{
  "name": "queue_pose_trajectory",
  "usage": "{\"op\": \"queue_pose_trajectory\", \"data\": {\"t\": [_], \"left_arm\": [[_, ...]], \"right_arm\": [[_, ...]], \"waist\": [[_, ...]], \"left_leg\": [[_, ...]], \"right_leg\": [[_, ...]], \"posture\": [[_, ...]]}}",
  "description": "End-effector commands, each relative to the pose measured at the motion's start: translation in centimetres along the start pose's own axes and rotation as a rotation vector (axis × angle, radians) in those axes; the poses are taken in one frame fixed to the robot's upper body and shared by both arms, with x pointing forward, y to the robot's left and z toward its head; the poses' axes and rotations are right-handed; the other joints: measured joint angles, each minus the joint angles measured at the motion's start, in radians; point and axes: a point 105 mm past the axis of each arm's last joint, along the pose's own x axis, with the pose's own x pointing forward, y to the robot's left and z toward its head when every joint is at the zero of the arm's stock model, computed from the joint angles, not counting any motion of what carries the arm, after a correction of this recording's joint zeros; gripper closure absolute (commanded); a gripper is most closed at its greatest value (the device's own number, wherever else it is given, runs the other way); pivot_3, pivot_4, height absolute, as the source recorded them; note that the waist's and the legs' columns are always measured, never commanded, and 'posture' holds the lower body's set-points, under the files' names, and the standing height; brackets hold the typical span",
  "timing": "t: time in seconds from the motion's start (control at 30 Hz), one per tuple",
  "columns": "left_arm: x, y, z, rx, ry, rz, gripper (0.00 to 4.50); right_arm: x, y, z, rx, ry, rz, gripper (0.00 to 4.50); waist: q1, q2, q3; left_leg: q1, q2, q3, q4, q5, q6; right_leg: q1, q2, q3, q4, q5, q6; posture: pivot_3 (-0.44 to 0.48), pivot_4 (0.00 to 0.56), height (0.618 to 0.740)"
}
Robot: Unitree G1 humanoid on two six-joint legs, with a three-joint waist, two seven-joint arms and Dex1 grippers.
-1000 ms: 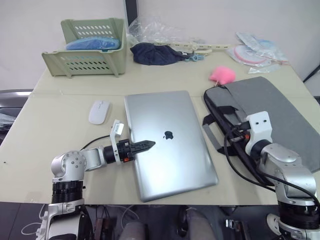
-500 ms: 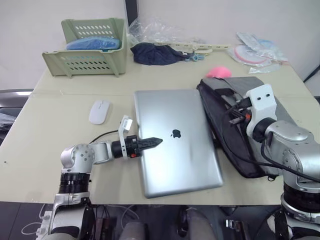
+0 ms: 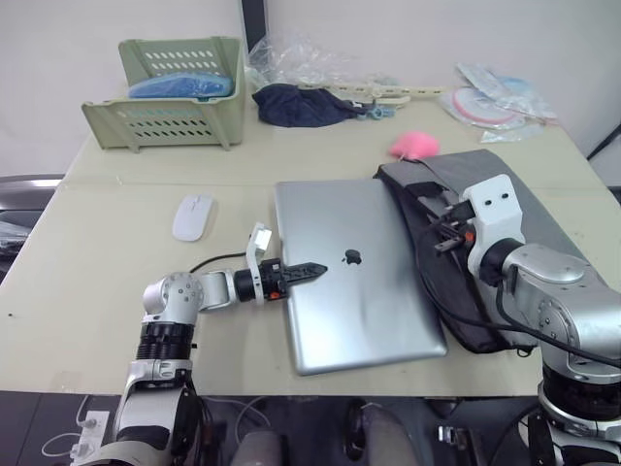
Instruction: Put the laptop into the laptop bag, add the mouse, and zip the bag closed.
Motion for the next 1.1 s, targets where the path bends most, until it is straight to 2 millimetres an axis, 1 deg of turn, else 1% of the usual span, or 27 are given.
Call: {"op": "queue_pose_trajectory", "data": {"t": [0.03,0.13,0.2,0.3,0.4,0.67,0.8,0.93,1.1], "left_arm": [[1.6,1.4,1.3,0.002,-0.041,0.105,3.96],[2.7,1.7,1.9,-0.034,-0.073,0.115,3.96],[3.2,1.5,2.1,-0.051,-0.083,0.106,3.96],[3.6,0.7,1.7,-0.084,-0.059,0.047,3.96],[3.5,0.4,1.1,-0.110,-0.038,0.025,3.96],[3.0,0.4,0.7,-0.139,-0.034,0.019,3.96],[2.7,0.4,0.9,-0.153,-0.043,0.010,3.96],[2.4,0.1,0.9,-0.162,-0.039,-0.008,3.96],[2.1,0.1,1.0,-0.171,-0.045,-0.007,3.96]], "right_arm": [[-0.8,0.9,1.3,-0.010,-0.067,-0.001,4.42],[-0.8,1.5,1.2,-0.004,-0.067,0.013,4.42],[-0.9,1.8,0.9,0.003,-0.062,0.018,4.42],[-0.9,2.1,0.5,0.007,-0.055,0.021,4.42],[-1.0,2.2,0.2,0.010,-0.050,0.018,4.42],[-1.0,2.3,-0.4,0.027,-0.037,0.018,4.42],[-1.0,2.5,-0.4,0.108,-0.023,0.029,4.42],[-0.5,1.2,-0.3,0.191,0.002,-0.016,4.42],[-0.2,0.2,-0.8,0.231,0.039,-0.039,4.42]], "waist": [[0.000,0.000,0.000],[0.003,0.000,0.000],[0.004,0.000,0.000],[0.004,0.000,0.000],[0.002,0.000,0.000],[0.000,0.000,0.000],[-0.004,0.000,0.000],[-0.010,0.000,0.000],[-0.011,0.000,0.000]], "left_leg": [[0.000,0.000,0.000,0.000,0.000,0.000],[0.000,-0.001,0.000,0.000,0.000,0.000],[0.000,-0.004,-0.001,0.001,0.001,0.002],[-0.001,-0.006,0.000,0.001,0.002,0.003],[-0.001,-0.006,0.000,0.001,0.002,0.003],[0.000,-0.006,0.000,0.000,0.002,0.003],[0.000,-0.006,0.000,-0.001,0.002,0.003],[0.000,-0.006,0.000,-0.001,0.002,0.003],[0.001,-0.006,0.000,-0.001,0.002,0.003]], "right_leg": [[0.000,0.000,0.000,0.000,0.000,0.000],[0.000,-0.001,0.000,0.000,0.000,0.000],[0.000,-0.004,0.001,0.001,0.001,0.001],[0.000,-0.006,0.003,0.001,0.002,0.003],[0.000,-0.006,0.004,0.002,0.002,0.003],[0.000,-0.005,0.003,0.002,0.002,0.003],[0.000,-0.005,0.004,0.002,0.002,0.003],[0.000,-0.005,0.004,0.002,0.002,0.003],[0.000,-0.005,0.004,0.002,0.002,0.003]], "posture": [[0.000,0.150,0.740],[0.000,0.150,0.740],[0.000,0.150,0.740],[0.000,0.150,0.740],[0.000,0.150,0.740],[0.000,0.150,0.740],[0.000,0.150,0.740],[0.000,0.150,0.740],[0.000,0.150,0.740]]}}
